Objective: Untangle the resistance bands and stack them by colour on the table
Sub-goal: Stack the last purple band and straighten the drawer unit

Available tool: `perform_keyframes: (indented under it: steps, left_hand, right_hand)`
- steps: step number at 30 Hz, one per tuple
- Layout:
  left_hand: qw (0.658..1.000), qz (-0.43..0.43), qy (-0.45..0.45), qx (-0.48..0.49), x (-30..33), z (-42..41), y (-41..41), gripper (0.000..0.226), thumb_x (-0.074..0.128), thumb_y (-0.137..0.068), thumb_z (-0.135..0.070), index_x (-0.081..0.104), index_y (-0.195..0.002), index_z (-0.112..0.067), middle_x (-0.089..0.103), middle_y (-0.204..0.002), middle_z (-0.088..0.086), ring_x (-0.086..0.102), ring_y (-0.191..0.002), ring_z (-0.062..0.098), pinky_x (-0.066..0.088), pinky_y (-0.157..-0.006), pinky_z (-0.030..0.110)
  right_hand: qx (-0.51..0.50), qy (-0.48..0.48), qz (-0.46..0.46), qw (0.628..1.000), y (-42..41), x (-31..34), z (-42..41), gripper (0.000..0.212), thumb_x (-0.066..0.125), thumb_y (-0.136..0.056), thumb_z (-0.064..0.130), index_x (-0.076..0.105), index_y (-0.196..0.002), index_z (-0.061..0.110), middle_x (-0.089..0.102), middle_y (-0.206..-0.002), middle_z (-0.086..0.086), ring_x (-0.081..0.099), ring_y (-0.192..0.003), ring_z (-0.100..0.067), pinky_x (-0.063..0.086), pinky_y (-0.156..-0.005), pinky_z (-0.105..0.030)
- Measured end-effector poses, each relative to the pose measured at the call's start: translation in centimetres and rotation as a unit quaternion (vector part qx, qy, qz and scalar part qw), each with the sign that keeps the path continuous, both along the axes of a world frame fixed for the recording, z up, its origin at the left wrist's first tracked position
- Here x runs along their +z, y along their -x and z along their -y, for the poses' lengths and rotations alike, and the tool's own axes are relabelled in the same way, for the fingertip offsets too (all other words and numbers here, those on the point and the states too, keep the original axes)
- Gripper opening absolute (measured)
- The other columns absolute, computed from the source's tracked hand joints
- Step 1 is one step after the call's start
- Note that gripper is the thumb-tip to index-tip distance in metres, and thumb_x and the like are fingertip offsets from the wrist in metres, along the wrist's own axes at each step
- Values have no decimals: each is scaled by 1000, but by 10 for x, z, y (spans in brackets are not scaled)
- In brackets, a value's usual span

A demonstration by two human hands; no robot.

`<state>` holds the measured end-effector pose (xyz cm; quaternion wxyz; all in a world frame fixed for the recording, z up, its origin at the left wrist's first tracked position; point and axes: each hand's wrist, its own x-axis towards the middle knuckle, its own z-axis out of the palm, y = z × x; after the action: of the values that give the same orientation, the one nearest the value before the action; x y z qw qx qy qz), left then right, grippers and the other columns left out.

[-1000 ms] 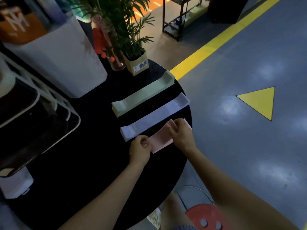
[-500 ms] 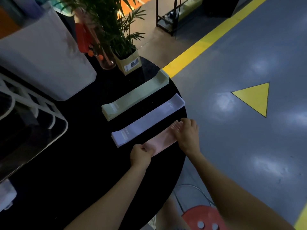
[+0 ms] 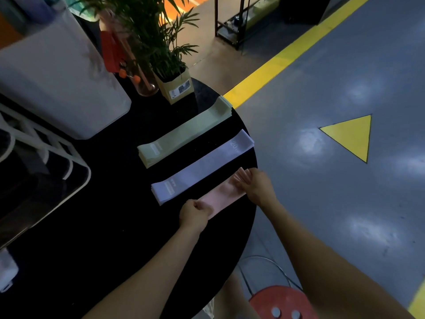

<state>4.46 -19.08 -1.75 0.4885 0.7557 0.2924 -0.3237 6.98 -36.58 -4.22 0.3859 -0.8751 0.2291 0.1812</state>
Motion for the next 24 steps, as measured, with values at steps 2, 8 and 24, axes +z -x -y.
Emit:
perform_keyframes:
  steps: [2, 8, 24]
  left_hand:
    - [1000, 2, 1, -4, 1, 0, 1, 15, 63, -87, -9, 50, -95, -8, 57, -98, 10, 55, -85, 22, 44, -73, 29]
    - [999, 27, -2, -19, 5, 3, 4, 16, 60, -88, -5, 48, -99, -6, 55, -100, 11, 54, -88, 22, 41, -75, 29]
    - [990, 108, 0, 96, 62, -90, 34, 25, 55, -88, -9, 52, -113, -9, 59, -107, 9, 57, -90, 23, 43, -74, 29]
  right_hand:
    - [-2, 7, -3, 1000, 1, 0, 0, 32, 67, -83, 30, 52, -94, 4, 55, -106, -22, 52, -101, -38, 37, -75, -33]
    - [-6, -10, 13, 1000, 6, 6, -4, 32, 61, -87, 17, 49, -113, 3, 55, -112, -13, 53, -103, -31, 38, -74, -30]
    - [83, -64, 106, 989, 13, 83, -86, 15, 67, -84, 22, 56, -83, 12, 55, -79, -2, 54, -78, -21, 36, -63, -25]
